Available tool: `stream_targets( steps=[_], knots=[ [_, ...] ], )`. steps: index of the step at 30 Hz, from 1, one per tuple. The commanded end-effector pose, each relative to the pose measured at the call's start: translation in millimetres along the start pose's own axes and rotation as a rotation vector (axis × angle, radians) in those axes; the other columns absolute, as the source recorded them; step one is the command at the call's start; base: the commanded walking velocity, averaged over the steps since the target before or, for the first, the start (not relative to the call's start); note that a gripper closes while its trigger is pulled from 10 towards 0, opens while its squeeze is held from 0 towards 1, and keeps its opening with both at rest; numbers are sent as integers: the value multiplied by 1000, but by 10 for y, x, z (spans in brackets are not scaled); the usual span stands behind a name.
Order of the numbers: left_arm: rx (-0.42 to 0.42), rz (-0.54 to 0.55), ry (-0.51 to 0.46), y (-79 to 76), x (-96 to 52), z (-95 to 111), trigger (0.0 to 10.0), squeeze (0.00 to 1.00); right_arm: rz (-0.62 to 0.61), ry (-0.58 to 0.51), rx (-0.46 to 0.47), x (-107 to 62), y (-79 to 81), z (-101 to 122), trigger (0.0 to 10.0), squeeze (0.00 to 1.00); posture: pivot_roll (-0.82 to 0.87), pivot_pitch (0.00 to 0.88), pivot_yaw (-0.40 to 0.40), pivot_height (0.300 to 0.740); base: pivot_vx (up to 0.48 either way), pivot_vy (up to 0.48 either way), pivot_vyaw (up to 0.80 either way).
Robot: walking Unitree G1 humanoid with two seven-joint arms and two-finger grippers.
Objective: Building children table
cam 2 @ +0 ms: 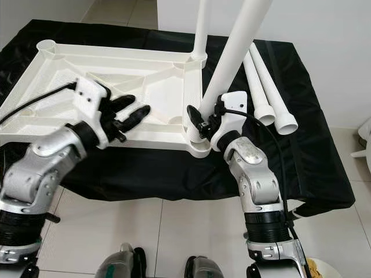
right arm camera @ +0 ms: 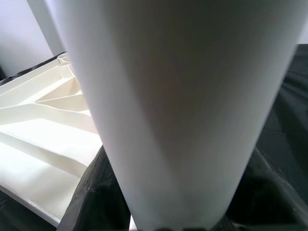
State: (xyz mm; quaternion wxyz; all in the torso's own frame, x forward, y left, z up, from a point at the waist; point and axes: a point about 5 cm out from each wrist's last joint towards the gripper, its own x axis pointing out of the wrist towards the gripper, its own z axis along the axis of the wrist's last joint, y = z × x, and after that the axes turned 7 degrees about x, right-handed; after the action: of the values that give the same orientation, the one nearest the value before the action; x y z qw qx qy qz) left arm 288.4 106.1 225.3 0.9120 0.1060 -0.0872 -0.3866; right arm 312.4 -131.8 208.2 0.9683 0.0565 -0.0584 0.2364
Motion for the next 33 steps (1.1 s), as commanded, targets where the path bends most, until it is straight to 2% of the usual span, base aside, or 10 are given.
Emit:
stream_targets(
  steps=[1,3,7,8,11,13,14,18,22,33],
  knots=[
    [-11,-56,9,-76,-8,-40,10000,0,9,19,4,-14,17,-28,10000,0,21,139,-6,740,0,0,0],
    [-15,-83,33,-135,9,-131,10000,0,9,21,4,-17,13,-34,10000,0,25,139,-7,740,0,0,0],
    [-38,-90,38,-146,15,-176,10000,0,9,23,5,-14,10,-39,10000,0,26,138,-7,740,0,0,0],
    [-57,-83,60,-119,12,-269,10000,0,9,25,5,-11,8,-44,10000,0,25,136,-5,740,0,0,0],
    [-27,-114,106,-129,-22,-396,10000,0,9,27,1,-17,-3,-47,10000,0,18,135,-3,740,0,0,0],
    [-27,-114,106,-129,-22,-396,10000,0,9,27,1,-17,-3,-47,10000,0,18,135,-3,740,0,0,0],
    [-11,-220,54,-295,-28,-266,10000,0,4,28,-1,-29,-18,-48,10000,0,16,133,1,740,0,0,0],
    [13,-313,13,-457,-25,-153,10000,0,-1,29,-2,-39,-33,-47,10000,0,18,133,1,740,0,0,0],
    [-19,-316,5,-469,-4,-168,10000,0,-3,32,-3,-45,-44,-59,10000,0,21,130,2,740,0,0,0],
    [-21,-354,-12,-545,44,-151,10000,0,-29,90,8,-111,-93,-191,10000,0,19,116,-4,740,0,0,0]
  ],
)
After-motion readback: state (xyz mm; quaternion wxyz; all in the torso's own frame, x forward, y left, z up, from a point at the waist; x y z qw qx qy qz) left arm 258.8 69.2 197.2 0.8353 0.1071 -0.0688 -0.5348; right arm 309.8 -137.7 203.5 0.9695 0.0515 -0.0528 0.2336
